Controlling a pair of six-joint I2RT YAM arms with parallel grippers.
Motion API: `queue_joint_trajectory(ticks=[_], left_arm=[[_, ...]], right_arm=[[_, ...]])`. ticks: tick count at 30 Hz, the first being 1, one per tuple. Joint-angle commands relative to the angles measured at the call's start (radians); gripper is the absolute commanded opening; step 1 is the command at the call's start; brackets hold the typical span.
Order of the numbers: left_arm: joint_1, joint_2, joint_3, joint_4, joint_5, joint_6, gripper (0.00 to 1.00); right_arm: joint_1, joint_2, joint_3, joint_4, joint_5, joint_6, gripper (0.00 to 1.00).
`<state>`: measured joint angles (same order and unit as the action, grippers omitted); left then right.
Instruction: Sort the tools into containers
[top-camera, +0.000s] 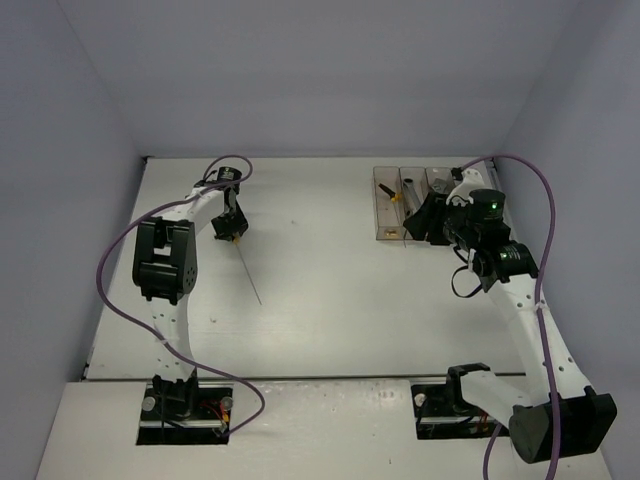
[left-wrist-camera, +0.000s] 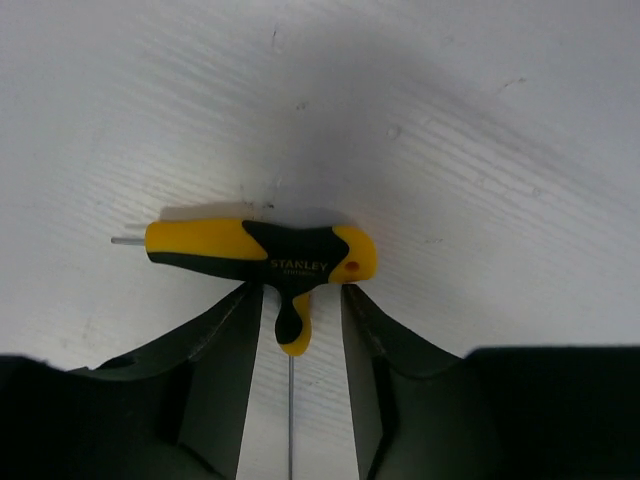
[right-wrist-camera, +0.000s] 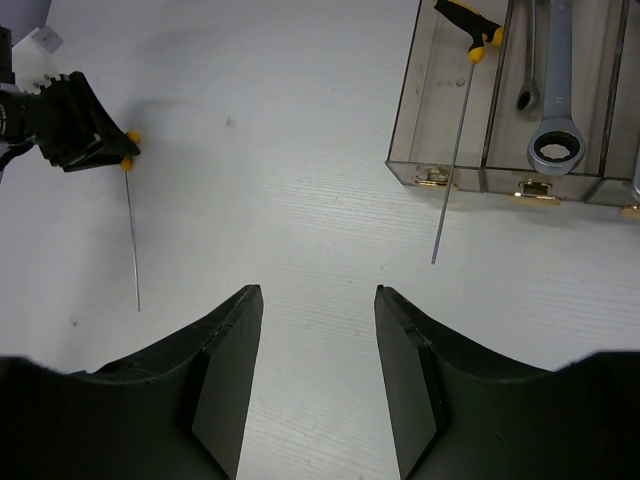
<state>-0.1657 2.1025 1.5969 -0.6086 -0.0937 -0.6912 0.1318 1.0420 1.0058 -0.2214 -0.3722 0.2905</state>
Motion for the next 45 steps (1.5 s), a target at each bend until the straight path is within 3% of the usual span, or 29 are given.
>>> queue_joint_trajectory(ticks=[1, 5, 11, 16, 25, 45], left_arm=[[0.006, -0.006, 0.026, 0.013, -0.012, 0.002, 0.26], [0.005, -0.040, -0.009, 0.015, 0.007, -0.013, 0.00], [-0.009, -0.224, -0.050, 0.017, 0.070, -0.032, 0.00], [-0.050, -0.396, -0.086, 0.032, 0.191, -0.092, 0.00], [-0.239, -0.612, -0.223, 0.217, 0.315, -0.188, 0.00], [-0.334, -0.707, -0.329, 0.404, 0.475, -0.127, 0.00]], right_arm=[[0.003, -0.005, 0.001, 0.022, -0.036, 0.006, 0.46], [0.010, 0.014, 0.005, 0.024, -0.054, 0.007, 0.47], [0.075, 0.068, 0.031, 0.025, -0.049, 0.000, 0.47], [0.262, 0.167, 0.088, 0.030, 0.032, -0.013, 0.47], [0.475, 0.325, 0.235, 0.116, 0.122, 0.037, 0.45], [0.514, 0.396, 0.337, 0.209, 0.151, 0.082, 0.41]])
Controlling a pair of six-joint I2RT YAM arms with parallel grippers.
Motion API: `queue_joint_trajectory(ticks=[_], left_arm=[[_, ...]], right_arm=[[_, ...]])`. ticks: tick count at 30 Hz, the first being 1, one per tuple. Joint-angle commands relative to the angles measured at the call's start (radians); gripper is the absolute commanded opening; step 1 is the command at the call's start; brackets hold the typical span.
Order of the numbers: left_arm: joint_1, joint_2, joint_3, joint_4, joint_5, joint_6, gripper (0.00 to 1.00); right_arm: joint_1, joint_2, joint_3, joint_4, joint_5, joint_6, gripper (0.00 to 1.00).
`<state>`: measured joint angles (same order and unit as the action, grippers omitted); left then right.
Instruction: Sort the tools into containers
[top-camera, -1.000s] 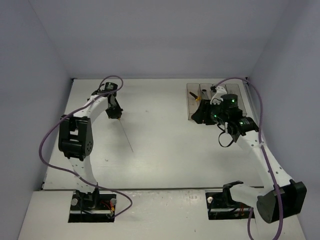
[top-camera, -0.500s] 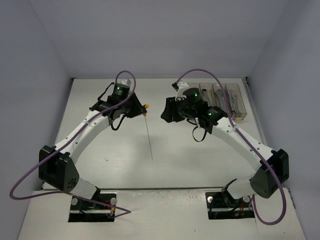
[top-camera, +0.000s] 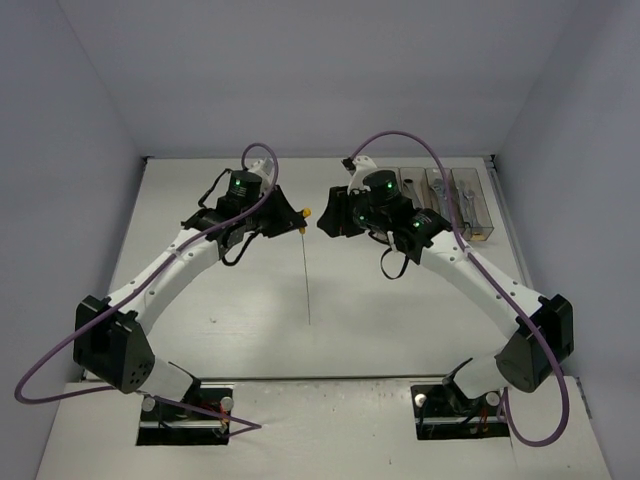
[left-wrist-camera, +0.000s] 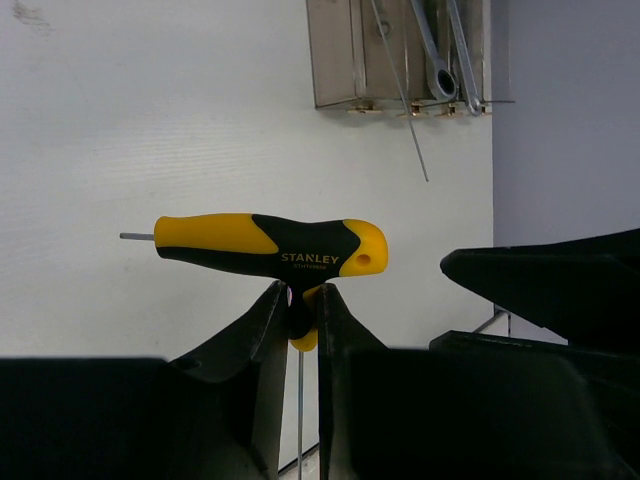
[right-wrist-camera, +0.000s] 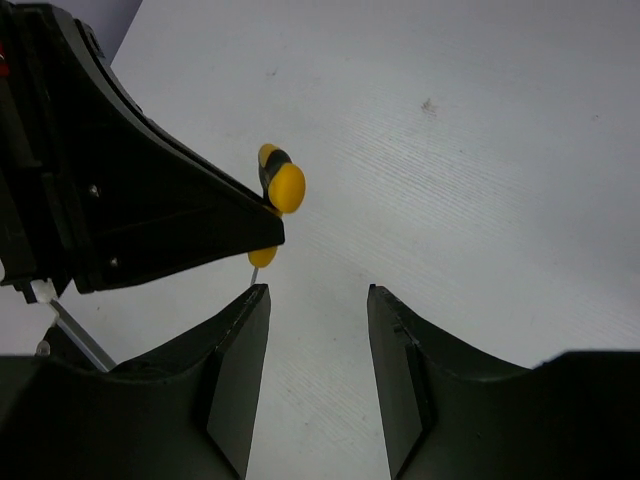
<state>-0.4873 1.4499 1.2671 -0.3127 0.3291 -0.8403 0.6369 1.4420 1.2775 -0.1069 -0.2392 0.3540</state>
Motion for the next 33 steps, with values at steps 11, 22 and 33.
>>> queue_joint_trajectory(ticks=[11, 22, 33], left_arm=[[-0.057, -0.064, -0.008, 0.167, 0.074, 0.016, 0.00], [-0.070, -0.084, -0.027, 0.188, 0.060, 0.016, 0.00], [-0.070, -0.063, -0.020, 0.199, 0.044, 0.024, 0.00]], right_arm=[[0.008, 0.038, 0.098, 0.133, 0.033, 0.051, 0.45], [0.007, 0.064, 0.077, 0.136, 0.054, 0.072, 0.41], [0.007, 0.075, 0.057, 0.146, 0.018, 0.104, 0.30]])
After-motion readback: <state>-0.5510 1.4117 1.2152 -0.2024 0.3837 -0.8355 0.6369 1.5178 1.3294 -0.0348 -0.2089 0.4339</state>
